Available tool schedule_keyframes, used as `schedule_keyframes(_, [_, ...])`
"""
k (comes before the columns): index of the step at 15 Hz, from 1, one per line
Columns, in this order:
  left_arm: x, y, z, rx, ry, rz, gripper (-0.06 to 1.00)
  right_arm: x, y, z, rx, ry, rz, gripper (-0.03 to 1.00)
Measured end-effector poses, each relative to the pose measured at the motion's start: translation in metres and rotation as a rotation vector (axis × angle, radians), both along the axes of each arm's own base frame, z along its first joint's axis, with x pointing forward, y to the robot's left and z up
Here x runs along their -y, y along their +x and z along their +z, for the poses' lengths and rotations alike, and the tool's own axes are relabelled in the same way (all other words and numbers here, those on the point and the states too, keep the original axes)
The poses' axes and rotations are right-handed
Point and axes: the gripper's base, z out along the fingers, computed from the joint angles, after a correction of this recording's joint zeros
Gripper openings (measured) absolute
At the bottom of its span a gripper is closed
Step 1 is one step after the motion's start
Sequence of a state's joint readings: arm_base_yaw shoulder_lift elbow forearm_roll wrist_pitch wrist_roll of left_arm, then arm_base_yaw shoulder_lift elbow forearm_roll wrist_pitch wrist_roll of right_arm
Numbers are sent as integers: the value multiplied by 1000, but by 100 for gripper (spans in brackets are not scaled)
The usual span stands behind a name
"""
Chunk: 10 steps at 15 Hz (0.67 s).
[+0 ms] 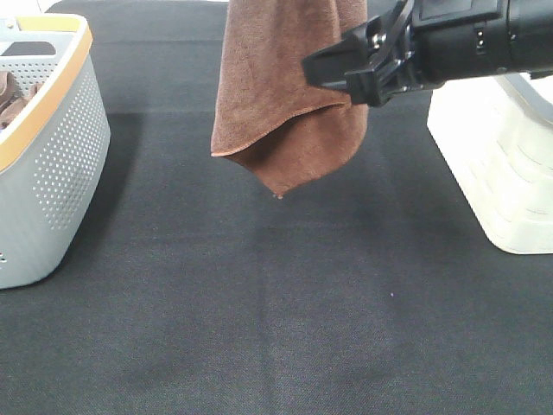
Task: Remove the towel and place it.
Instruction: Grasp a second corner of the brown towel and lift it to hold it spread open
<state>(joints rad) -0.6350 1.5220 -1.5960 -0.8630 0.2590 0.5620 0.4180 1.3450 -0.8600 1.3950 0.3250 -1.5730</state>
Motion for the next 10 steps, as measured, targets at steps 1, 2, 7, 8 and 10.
schedule_keyframes(1, [0, 0, 0, -1, 1, -1, 0, 0, 0, 0, 2, -2, -6, 54])
schedule_keyframes(2, [0, 0, 0, -1, 1, -1, 0, 0, 0, 0, 2, -2, -6, 54])
schedule_keyframes(7, [0, 0, 0, -12, -12, -6, 0, -2, 6, -8, -40, 18, -26, 54])
schedule_keyframes(8, [0, 0, 0, -13, -12, -7, 0, -2, 8, -10, -51, 24, -36, 51])
schedule_keyframes(10, [0, 0, 0, -13, -12, -7, 0, -2, 8, -10, -54, 28, -41, 33])
